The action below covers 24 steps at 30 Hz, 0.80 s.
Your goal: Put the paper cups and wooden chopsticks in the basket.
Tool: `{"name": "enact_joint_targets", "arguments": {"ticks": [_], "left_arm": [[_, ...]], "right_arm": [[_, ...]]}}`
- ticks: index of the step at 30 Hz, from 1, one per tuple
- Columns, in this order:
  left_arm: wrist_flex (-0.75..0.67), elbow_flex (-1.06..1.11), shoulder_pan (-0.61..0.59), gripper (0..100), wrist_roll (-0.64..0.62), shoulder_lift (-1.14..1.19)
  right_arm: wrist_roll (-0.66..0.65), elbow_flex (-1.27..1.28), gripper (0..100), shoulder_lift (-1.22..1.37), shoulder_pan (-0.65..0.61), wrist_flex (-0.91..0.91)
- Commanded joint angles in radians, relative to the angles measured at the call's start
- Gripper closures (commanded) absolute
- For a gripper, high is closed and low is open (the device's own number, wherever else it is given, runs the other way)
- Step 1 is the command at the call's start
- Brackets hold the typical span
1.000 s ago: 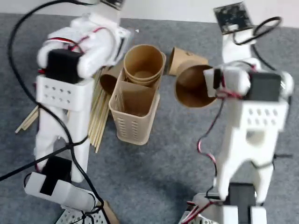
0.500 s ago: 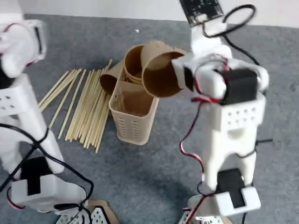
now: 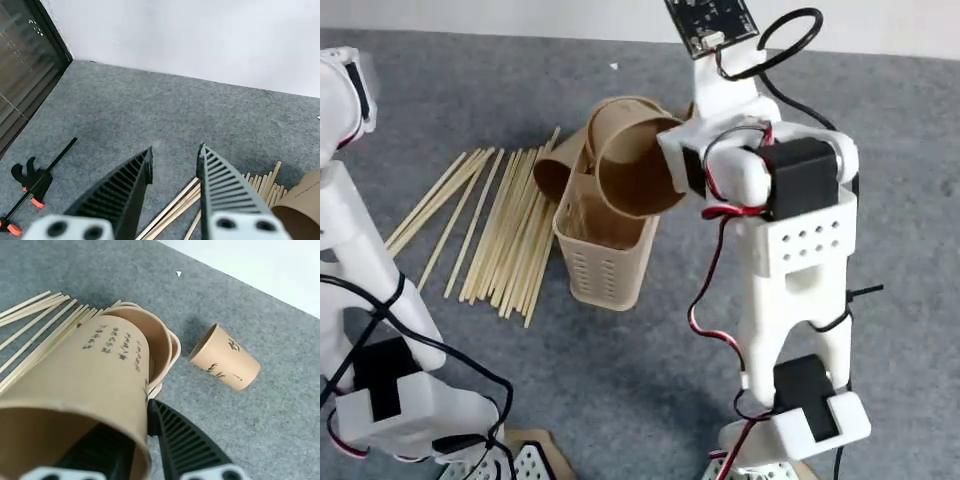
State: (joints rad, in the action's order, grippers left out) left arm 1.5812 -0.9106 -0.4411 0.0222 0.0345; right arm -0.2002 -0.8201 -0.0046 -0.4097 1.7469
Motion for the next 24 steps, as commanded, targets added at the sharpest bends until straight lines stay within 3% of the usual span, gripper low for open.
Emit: {"name": "enact_joint_targets", "arguments": {"ticks": [1,8,16,24], "left_arm": [[0.003,-0.024,-0.01,83,-0.008,-0.01],[0.003,0.004,-0.01,83,-0.008,-0.01],[-0.005,0.079,-0.005,82,0.028,-0.01],[-0.006,0.142,0.033,82,0.078,-0.007]], "right_arm": [[0.009,-0.018,99.3,0.012,-0.015,0.013],[0.002,-0.035,97.1,0.159,-0.013,-0.007],[0.005,-0.189,73.5,0.182,-0.016,-0.171],[0.009,-0.222,73.3,0.188,-0.05,-0.329]]}}
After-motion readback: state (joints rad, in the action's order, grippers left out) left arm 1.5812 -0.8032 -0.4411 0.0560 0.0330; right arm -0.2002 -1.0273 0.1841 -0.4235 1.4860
